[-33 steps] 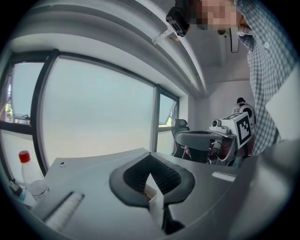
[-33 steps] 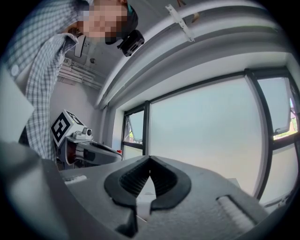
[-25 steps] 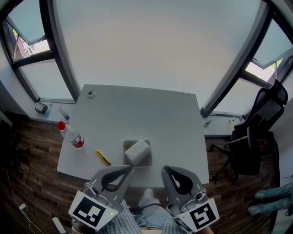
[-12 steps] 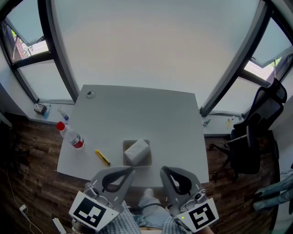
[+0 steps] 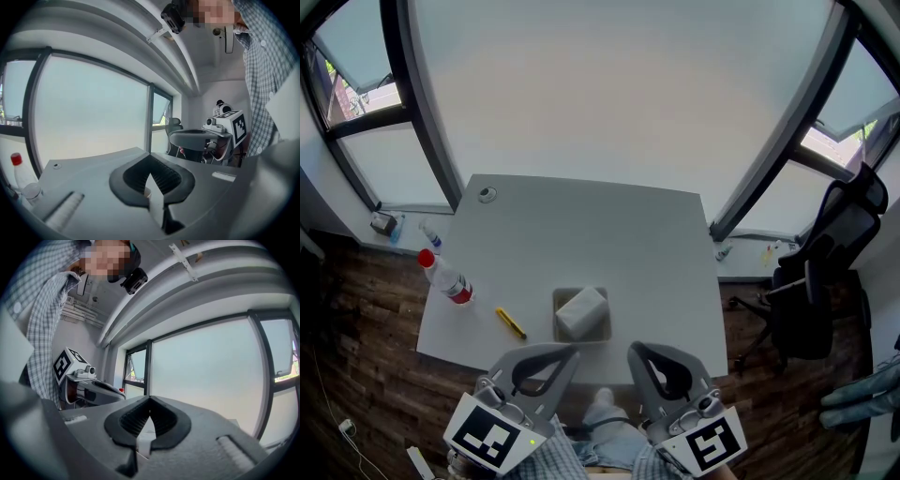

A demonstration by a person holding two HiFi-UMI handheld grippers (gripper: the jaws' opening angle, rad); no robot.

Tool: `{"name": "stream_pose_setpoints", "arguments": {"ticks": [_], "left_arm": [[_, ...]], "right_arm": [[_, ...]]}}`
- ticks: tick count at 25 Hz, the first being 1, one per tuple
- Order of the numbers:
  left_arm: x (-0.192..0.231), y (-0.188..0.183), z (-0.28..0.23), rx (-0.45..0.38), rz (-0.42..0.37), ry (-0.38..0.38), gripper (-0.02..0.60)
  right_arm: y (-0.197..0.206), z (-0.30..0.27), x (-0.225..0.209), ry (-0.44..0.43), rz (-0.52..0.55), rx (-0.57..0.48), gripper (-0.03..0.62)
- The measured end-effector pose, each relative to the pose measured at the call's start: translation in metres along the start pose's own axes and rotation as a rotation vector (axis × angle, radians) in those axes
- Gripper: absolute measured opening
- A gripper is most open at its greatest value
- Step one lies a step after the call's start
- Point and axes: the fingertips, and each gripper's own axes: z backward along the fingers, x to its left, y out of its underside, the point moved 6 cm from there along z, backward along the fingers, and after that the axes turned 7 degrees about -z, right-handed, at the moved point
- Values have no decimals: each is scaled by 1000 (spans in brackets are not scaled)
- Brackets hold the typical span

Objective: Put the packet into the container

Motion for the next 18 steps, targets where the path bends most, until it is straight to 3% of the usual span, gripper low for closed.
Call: {"name": "stream_pose_setpoints", "arguments": {"ticks": [18], "left_arm": [[3,0,3,-5,-3,-21,2]], "right_arm": [[1,6,0,8,4,4,0]]}}
